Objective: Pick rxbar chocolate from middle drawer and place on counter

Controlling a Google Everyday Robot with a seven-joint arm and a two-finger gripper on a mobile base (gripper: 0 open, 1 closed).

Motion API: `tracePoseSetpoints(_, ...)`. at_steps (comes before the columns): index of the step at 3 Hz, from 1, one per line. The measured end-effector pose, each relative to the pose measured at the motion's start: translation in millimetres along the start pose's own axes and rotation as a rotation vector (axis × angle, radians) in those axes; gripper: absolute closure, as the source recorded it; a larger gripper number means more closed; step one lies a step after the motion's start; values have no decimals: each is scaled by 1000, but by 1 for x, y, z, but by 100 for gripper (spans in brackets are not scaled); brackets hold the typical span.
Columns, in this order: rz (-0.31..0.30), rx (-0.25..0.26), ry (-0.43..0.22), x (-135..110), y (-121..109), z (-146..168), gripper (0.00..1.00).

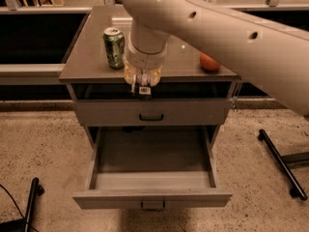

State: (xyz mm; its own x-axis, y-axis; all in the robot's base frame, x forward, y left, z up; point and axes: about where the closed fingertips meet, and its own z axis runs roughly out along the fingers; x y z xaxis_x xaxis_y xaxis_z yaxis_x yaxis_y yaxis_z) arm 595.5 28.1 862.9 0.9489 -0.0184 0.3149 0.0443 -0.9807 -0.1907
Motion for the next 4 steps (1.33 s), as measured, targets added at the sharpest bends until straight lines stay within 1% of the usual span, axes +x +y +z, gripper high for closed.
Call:
tracePoseSetpoints(1,-27,34,43,28,3,-27,100)
tracePoseSetpoints(2,-19,66,39,61,9,-31,100)
tracePoseSetpoints(3,54,97,7,97,22,-15,100)
tracePoseSetpoints(4,152,131,-5,128,42,-1,100)
